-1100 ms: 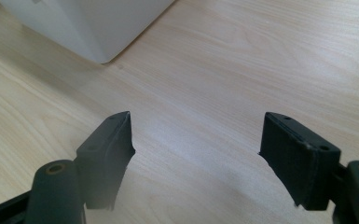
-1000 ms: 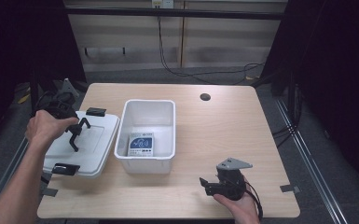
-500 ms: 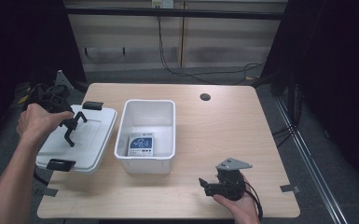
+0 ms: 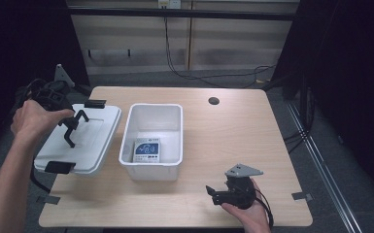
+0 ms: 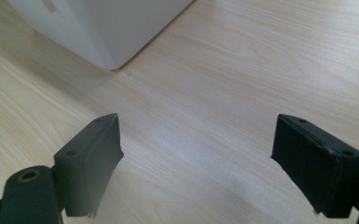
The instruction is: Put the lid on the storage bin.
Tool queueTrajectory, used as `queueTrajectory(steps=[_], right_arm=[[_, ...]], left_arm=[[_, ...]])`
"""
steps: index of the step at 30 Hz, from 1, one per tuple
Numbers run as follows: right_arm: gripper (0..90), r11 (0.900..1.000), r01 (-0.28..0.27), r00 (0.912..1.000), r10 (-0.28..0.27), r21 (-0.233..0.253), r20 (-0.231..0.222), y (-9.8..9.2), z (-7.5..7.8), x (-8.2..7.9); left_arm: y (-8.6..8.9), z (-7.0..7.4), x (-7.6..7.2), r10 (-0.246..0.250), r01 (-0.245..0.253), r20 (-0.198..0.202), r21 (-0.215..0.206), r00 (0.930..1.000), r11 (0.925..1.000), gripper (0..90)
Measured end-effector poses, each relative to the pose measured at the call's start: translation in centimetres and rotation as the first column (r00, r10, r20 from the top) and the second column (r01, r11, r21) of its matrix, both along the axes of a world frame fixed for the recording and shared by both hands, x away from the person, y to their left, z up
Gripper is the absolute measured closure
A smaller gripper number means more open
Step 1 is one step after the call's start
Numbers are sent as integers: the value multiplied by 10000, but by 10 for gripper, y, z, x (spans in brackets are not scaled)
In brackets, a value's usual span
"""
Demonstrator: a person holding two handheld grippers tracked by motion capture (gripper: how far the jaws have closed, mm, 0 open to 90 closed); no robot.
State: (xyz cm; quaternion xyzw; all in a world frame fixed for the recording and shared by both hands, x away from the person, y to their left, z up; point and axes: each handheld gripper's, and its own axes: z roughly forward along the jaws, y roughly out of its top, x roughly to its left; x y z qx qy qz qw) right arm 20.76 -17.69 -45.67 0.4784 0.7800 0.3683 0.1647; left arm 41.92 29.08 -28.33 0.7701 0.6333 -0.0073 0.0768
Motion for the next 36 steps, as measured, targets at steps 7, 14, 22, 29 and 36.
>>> queueTrajectory(steps=[7, 14, 22, 29, 36], right_arm=[[138, 10000, -74, 10000, 74, -30, 41, 1, 0, 0], [144, 10000, -56, 10000, 56, -65, 35, 1, 0, 0], [145, 9999, -94, 9999, 94, -55, 36, 0, 0, 0], [139, 9999, -106, 9999, 106, -28, 23, 1, 0, 0], [139, 10000, -81, 10000, 81, -43, 36, 0, 0, 0]], left_arm=[[-2, 16, -2, 12, -13, 175, 35, 9998, 10000, 850], [-9, 30, -4, -288, 294, 352, -176, 9990, 9994, 850], [-25, 44, -5, -481, 487, 498, -106, 9976, 9988, 850], [-40, 53, -5, -573, 576, 517, -47, 9970, 9983, 850], [-65, 57, -5, -1005, 1007, 608, -12, 9931, 9949, 850]])
